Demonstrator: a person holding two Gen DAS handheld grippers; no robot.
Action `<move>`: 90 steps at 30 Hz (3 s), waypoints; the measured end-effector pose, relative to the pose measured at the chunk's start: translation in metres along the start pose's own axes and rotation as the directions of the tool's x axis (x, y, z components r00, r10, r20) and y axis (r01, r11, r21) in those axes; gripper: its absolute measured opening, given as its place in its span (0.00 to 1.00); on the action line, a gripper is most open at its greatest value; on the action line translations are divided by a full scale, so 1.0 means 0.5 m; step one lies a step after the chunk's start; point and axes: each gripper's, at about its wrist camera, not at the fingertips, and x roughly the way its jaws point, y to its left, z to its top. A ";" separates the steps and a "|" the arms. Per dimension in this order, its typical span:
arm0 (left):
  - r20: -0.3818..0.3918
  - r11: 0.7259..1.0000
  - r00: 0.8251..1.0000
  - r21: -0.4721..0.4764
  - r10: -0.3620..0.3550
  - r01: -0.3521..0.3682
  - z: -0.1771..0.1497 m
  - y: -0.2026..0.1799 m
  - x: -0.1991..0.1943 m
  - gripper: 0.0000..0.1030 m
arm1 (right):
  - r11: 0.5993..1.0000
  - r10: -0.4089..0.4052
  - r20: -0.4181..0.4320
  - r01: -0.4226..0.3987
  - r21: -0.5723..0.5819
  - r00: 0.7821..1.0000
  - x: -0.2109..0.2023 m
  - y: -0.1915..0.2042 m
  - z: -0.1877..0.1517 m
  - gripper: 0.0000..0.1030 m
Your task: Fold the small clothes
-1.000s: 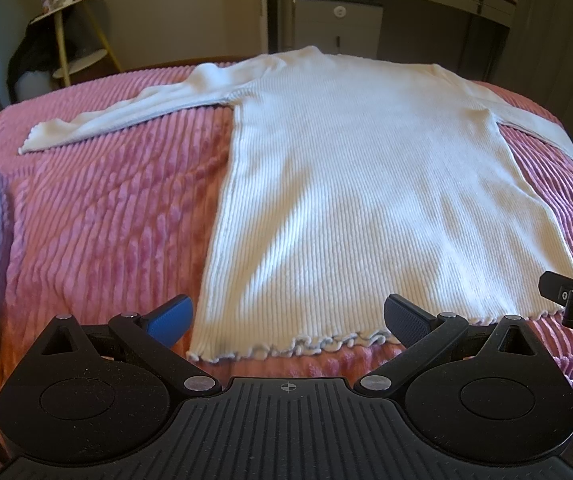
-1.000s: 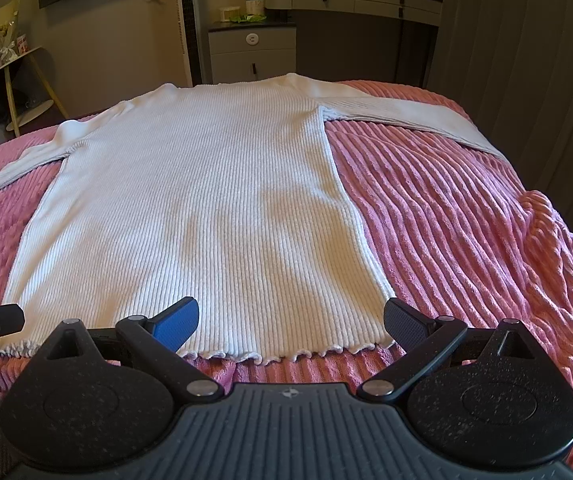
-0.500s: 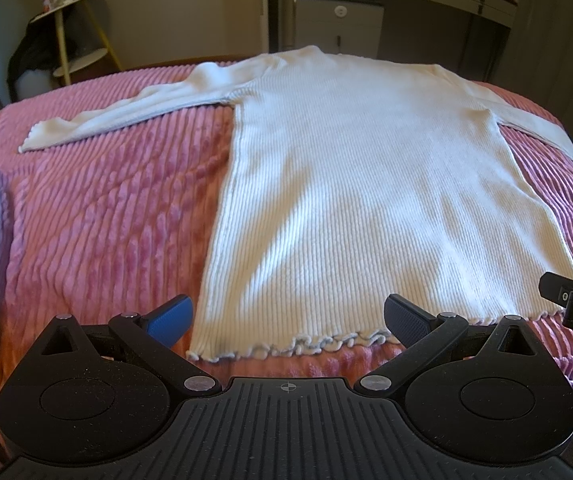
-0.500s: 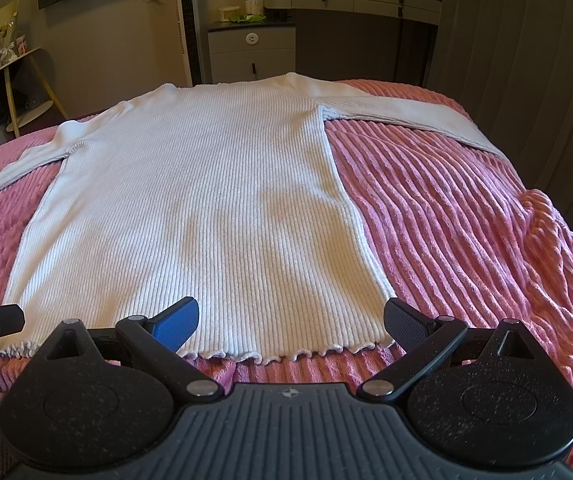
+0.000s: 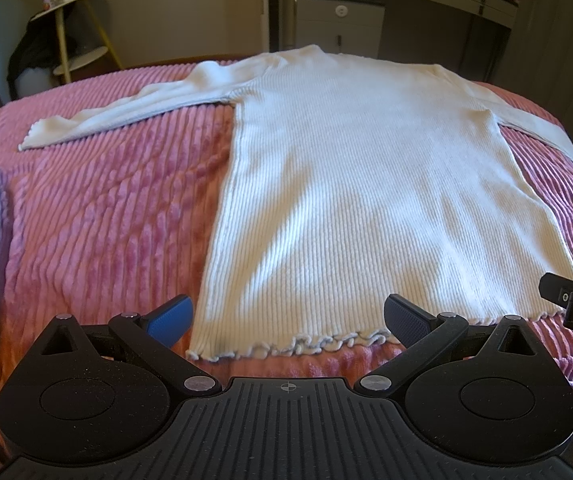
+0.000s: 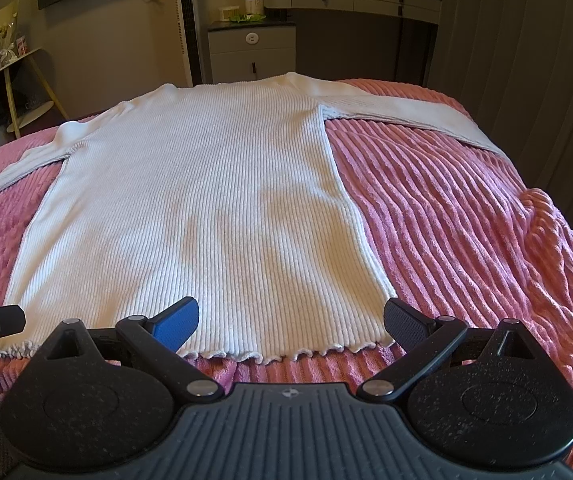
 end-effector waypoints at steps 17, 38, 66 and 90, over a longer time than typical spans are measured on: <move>-0.003 1.000 1.000 -0.003 -0.002 0.002 -0.002 0.002 0.001 1.00 | 1.000 0.003 -0.002 -0.003 0.004 1.000 -0.001 0.002 0.000 0.96; -0.015 1.000 1.000 -0.018 -0.008 0.007 0.002 0.009 0.006 1.00 | 0.999 0.036 0.003 -0.036 0.029 0.999 -0.008 -0.005 -0.001 0.96; -0.037 0.999 0.999 -0.023 0.027 -0.028 0.058 -0.002 0.055 1.00 | 0.847 0.355 -0.003 -0.321 0.423 0.935 0.100 -0.134 0.048 0.96; 0.145 0.974 0.983 -0.210 0.116 -0.084 0.146 -0.046 0.259 1.00 | 0.709 0.240 0.195 -0.309 0.634 0.951 0.287 -0.446 0.226 0.56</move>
